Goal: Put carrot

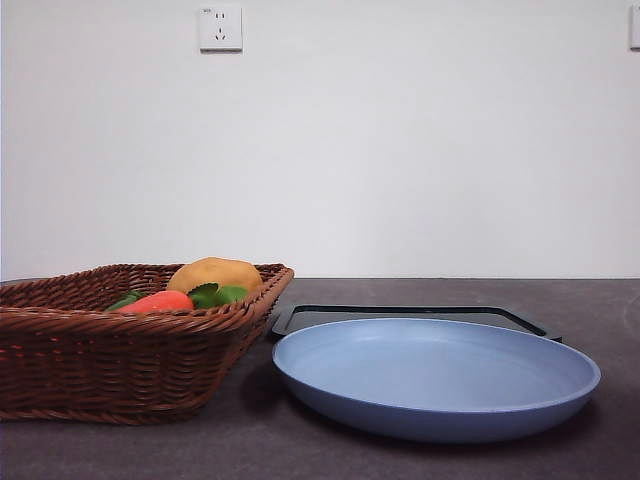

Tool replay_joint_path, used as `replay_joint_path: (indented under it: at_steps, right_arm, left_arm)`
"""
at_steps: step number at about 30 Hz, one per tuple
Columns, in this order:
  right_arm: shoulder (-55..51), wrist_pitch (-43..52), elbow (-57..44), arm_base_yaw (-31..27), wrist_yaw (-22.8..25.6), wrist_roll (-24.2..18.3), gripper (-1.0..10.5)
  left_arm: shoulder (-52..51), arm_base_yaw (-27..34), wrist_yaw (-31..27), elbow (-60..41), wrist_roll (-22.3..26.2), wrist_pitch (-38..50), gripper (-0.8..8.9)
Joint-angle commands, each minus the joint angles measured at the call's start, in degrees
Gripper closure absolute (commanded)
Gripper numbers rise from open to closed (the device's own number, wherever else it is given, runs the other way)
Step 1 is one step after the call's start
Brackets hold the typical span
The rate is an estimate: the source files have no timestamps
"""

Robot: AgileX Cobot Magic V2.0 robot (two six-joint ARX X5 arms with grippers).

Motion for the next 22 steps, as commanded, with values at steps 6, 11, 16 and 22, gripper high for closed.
replay_joint_path:
  at_steps: [6, 11, 16, 22]
  right_arm:
    - [-0.11, 0.55, -0.09, 0.04, -3.45, 11.41, 9.4]
    - [0.98, -0.83, 2.89, 0.04, -6.14, 11.41, 9.4]
    - [6.16, -7.87, 11.78, 0.04, -6.1, 10.58, 9.4]
    - [15.28, -15.15, 23.02, 0.04, -6.08, 5.25, 9.4]
  left_arm:
    - [-0.22, 0.11, 18.32, -0.39, -23.23, 3.52, 8.06]
    - [0.57, 0.11, 15.04, 1.42, -31.02, 3.58, 8.07]
    - [6.34, 0.11, 13.57, 8.61, -30.51, -0.9, 8.06]
    - [19.65, 0.09, 15.85, 18.14, -24.92, -2.32, 8.07]
